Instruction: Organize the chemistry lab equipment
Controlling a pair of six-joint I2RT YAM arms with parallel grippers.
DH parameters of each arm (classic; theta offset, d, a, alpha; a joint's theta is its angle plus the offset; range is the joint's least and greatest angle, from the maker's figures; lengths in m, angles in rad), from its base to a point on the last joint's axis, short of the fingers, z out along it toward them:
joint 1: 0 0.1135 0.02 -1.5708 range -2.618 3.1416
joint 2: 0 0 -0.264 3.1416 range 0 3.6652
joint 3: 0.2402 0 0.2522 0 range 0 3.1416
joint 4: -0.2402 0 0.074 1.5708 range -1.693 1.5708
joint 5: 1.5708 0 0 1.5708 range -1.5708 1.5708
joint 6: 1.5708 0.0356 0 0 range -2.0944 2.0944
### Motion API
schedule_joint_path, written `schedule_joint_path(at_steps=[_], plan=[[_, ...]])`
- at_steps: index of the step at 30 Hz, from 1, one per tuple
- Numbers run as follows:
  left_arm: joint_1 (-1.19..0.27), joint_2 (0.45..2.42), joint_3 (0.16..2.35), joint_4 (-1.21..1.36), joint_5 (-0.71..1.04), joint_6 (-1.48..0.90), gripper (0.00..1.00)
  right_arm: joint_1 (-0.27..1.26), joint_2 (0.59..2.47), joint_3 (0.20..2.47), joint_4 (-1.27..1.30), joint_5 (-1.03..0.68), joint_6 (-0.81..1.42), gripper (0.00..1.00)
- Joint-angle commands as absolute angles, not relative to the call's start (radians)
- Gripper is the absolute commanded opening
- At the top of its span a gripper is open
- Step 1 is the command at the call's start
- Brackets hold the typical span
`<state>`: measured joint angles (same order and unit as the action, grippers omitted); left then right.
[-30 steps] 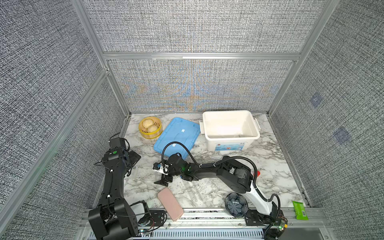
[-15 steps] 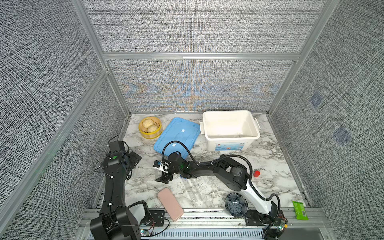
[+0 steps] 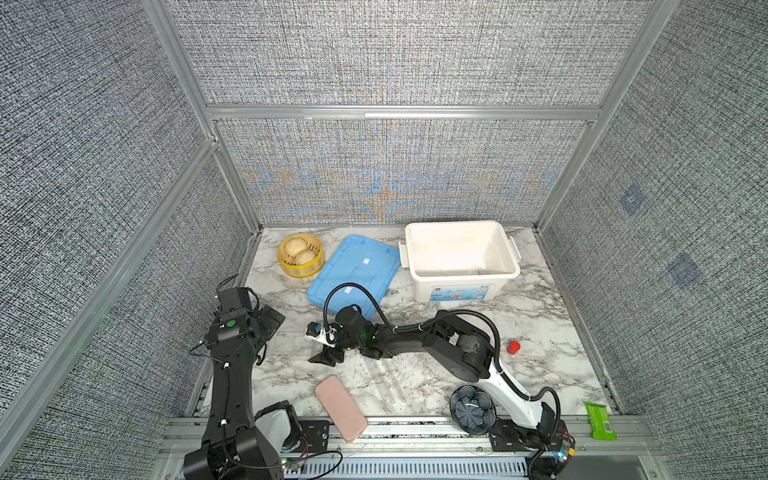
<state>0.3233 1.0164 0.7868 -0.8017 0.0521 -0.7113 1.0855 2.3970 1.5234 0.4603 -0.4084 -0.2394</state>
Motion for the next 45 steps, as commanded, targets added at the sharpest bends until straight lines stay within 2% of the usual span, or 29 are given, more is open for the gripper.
schedule_joint_path(at_steps=[1,6,13,21,28,34,39,40,45], plan=[[0.325,1.005,0.788,-0.789,0.064,-0.695,0.99,1.080,2.372,1.500,0.498,-0.412,-0.270,0.67],[0.325,0.983,0.771,-0.773,0.085,-0.696,0.99,1.068,2.326,1.463,0.503,-0.425,-0.261,0.62],[0.325,0.978,0.755,-0.767,0.130,-0.688,0.99,1.017,2.233,1.358,0.451,-0.507,-0.284,0.62],[0.325,1.022,0.757,-0.762,0.225,-0.673,0.99,0.967,2.143,1.284,0.257,-0.556,-0.393,0.62],[0.325,1.060,0.690,-0.689,0.315,-0.698,0.99,0.946,2.132,1.251,0.224,-0.578,-0.389,0.63],[0.324,1.093,0.672,-0.656,0.356,-0.712,0.99,0.942,2.102,1.229,0.233,-0.585,-0.383,0.75],[0.324,1.104,0.637,-0.631,0.376,-0.712,0.99,0.933,2.050,1.191,0.281,-0.622,-0.363,0.90],[0.325,1.108,0.627,-0.625,0.384,-0.712,0.99,0.933,2.044,1.189,0.282,-0.622,-0.362,0.97],[0.325,1.151,0.601,-0.578,0.464,-0.709,0.99,0.933,1.980,1.154,0.293,-0.612,-0.349,0.99]])
